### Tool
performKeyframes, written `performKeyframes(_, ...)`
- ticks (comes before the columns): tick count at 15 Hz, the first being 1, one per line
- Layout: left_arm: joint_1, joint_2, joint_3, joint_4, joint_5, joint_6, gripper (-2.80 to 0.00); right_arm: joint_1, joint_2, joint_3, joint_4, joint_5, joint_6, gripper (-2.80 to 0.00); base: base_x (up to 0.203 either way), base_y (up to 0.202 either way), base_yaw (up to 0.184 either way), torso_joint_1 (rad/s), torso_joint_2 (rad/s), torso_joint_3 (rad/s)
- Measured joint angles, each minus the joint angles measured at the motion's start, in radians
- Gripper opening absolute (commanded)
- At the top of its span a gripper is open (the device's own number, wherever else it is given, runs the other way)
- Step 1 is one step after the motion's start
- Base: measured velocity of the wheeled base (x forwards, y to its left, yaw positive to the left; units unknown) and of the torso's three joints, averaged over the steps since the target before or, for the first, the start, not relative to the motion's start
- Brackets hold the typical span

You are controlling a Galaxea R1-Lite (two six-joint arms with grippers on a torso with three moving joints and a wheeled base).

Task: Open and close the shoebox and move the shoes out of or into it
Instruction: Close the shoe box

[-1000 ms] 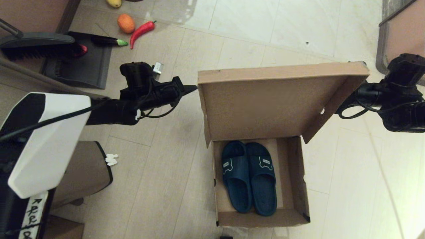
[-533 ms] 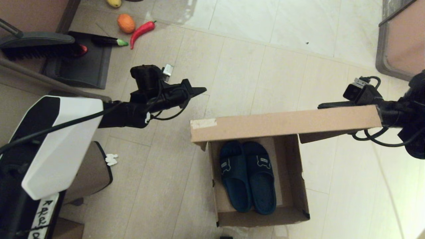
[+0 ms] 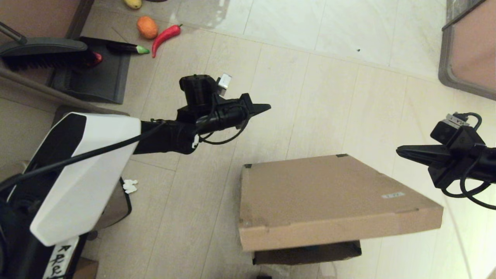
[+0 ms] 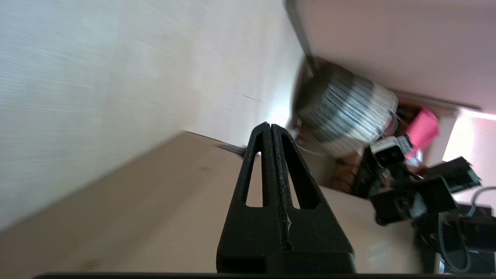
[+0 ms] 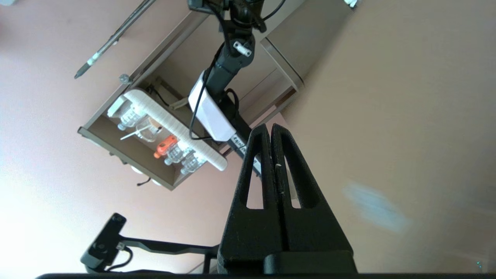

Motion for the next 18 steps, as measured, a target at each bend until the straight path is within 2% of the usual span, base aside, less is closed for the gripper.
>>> performKeyframes(4,-0.043,-0.008,0.000,0.002,0.004,0.000,-2.80,-0.016,-0.028,0.024,0.000,-0.005,-0.012,-2.80,0.000,0.000,0.000,0.000,0.00,0.000)
performKeyframes(9,-0.046,-0.010,0.005,0.004,0.006,0.002,-2.80,-0.020,-0.033,0.024,0.000,-0.009,-0.041,-2.80,0.000,0.000,0.000,0.000,0.00,0.000)
performKeyframes(15,-0.040,-0.010,0.018,0.001,0.013,0.006,-2.80,-0.018,-0.030,0.037,0.000,-0.023,-0.210,-2.80,0.000,0.000,0.000,0.000,0.00,0.000)
performKeyframes(18,-0.039,-0.011,0.028,0.001,0.064,0.022,-2.80,-0.012,-0.030,0.071,0.000,-0.021,-0.320,-2.80,0.000,0.000,0.000,0.000,0.00,0.000)
